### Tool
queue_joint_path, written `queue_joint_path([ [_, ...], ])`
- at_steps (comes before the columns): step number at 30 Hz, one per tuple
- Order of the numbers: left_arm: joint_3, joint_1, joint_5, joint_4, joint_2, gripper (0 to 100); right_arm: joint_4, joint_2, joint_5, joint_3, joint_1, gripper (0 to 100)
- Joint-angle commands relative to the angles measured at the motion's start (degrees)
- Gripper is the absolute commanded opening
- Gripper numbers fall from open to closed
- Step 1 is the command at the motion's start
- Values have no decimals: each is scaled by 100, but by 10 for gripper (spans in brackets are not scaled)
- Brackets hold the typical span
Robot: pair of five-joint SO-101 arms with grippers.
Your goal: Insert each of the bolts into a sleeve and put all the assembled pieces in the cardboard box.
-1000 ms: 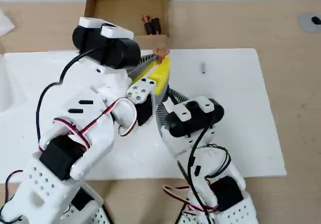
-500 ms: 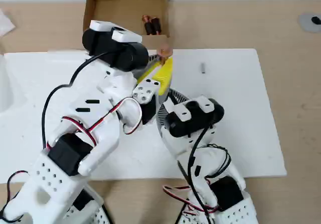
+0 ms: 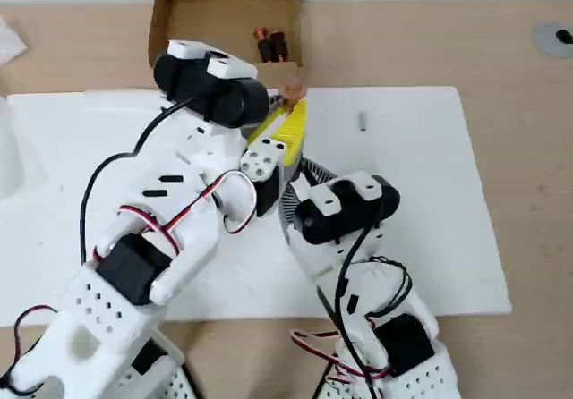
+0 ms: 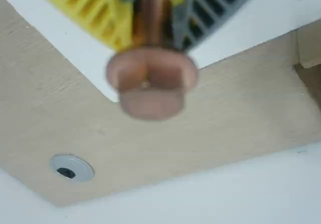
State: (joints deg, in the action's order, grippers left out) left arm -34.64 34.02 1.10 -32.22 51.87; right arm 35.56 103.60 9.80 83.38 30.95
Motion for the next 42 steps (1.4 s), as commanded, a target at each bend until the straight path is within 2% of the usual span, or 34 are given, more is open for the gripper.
queue_joint_path([
  [1, -44, -53, 123, 237, 84, 5, -97, 664, 62, -180, 110, 9],
  [6, -237, -53, 264, 492, 84, 5, -97, 664, 62, -180, 110, 9],
  [18, -237, -88, 246, 431, 127, 5, -97, 664, 62, -163, 110, 9],
  [28, 457, -79, -18, -484, 136, 5, -97, 664, 62, -163, 110, 9],
  [42, 475, -79, 0, -545, 136, 7, -97, 664, 44, -163, 110, 9],
])
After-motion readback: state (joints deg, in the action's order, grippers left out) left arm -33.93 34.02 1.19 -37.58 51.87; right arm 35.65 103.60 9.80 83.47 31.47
